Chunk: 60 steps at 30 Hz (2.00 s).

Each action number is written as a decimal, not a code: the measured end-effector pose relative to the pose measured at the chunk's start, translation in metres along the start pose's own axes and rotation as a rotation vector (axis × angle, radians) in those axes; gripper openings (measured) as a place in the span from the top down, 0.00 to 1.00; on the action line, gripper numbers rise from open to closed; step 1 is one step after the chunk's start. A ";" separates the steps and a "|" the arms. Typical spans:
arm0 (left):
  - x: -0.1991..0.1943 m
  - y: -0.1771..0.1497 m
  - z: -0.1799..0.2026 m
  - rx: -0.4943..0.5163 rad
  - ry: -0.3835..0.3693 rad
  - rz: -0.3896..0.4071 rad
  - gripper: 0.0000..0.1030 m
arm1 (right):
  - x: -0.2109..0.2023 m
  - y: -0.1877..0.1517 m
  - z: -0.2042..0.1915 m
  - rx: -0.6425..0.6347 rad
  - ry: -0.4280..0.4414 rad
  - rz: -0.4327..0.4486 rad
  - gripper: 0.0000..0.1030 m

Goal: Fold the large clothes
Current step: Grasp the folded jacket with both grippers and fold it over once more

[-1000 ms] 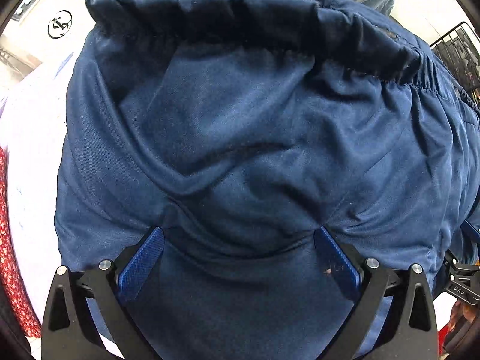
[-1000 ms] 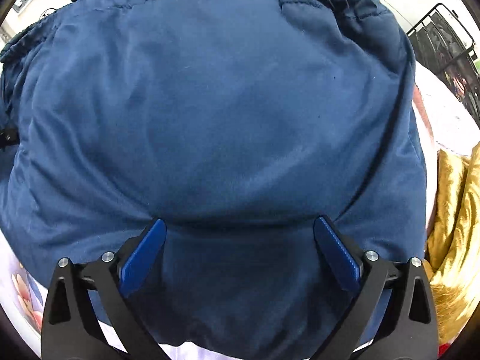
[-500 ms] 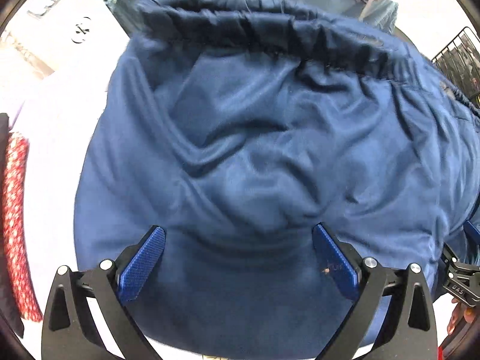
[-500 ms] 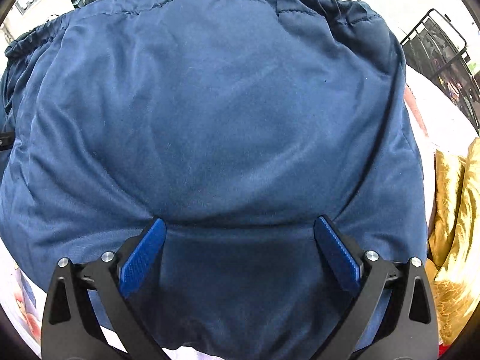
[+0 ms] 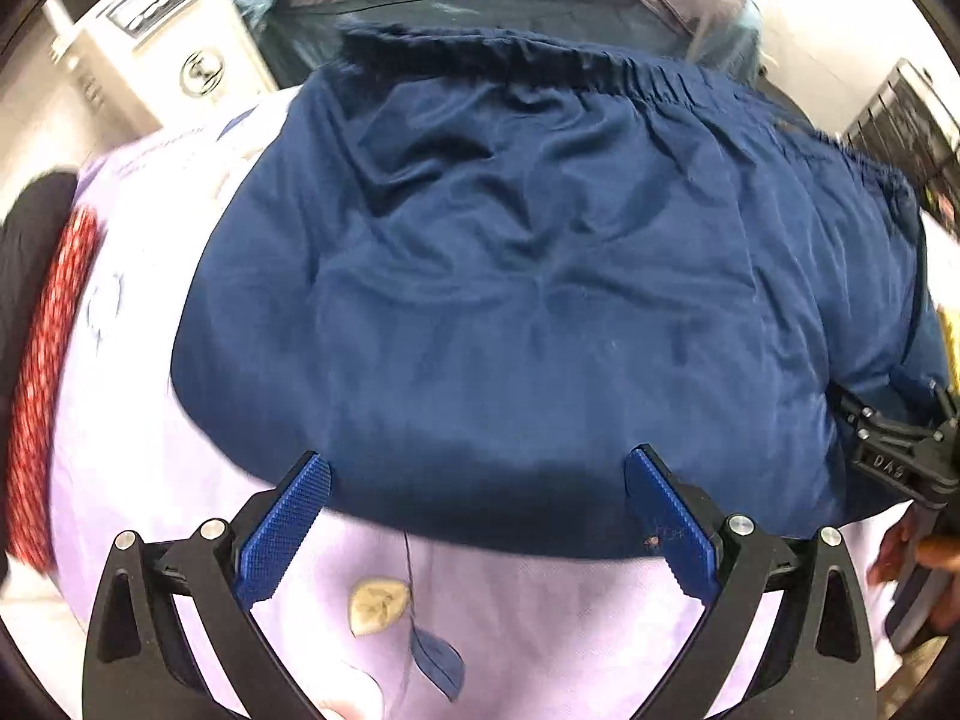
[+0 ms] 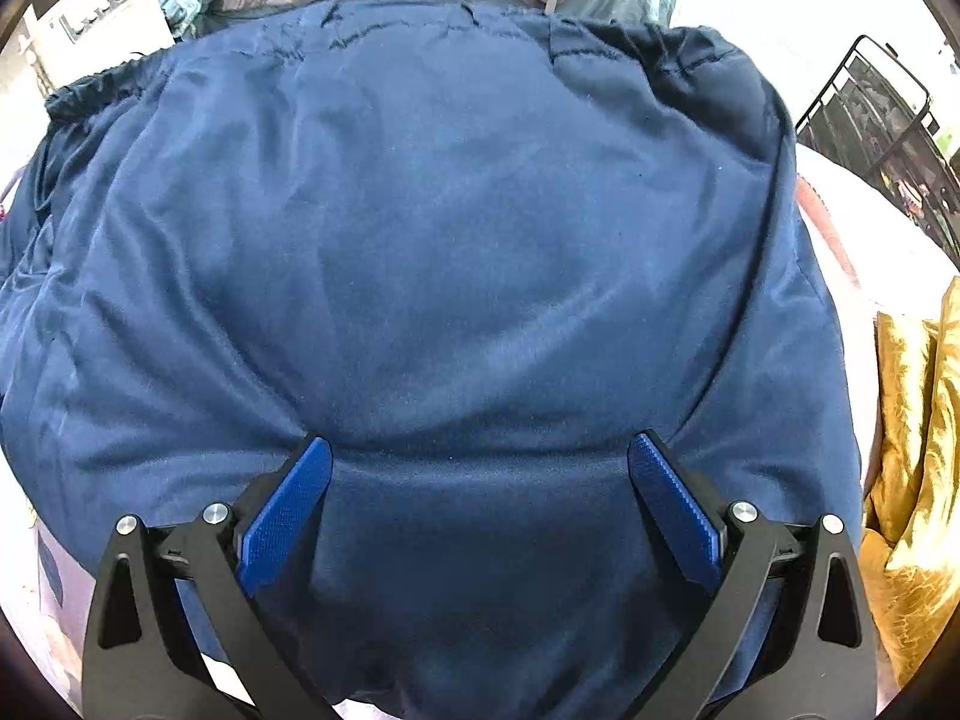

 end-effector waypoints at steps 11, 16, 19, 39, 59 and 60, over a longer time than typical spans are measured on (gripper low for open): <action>-0.030 -0.036 -0.023 -0.008 0.020 -0.016 0.06 | -0.066 -0.003 0.018 -0.078 -0.026 0.119 0.05; -0.021 -0.049 -0.034 -0.034 0.001 -0.060 0.06 | -0.069 -0.006 0.092 0.137 -0.034 0.093 0.05; -0.013 -0.039 -0.045 -0.046 -0.017 -0.061 0.06 | -0.061 -0.012 0.139 0.315 0.071 0.067 0.05; 0.032 0.030 -0.123 -0.240 -0.247 -0.027 0.06 | 0.033 -0.025 0.153 0.741 0.529 -0.172 0.05; 0.172 0.118 -0.167 -0.200 -0.360 -0.148 0.05 | 0.037 -0.018 0.147 0.681 0.414 -0.207 0.07; 0.173 0.121 -0.162 -0.169 -0.348 -0.146 0.05 | 0.038 -0.016 0.141 0.680 0.406 -0.208 0.07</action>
Point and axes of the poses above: each gripper's, at about its wrist camera, not at the fingertips, and x roughly the way its jaws point, z to its right, y to its top, the point moved 2 cm from there along x, roughly the way its jaws point, and after that the axes turned 12 degrees about z, right-handed, at the moved point
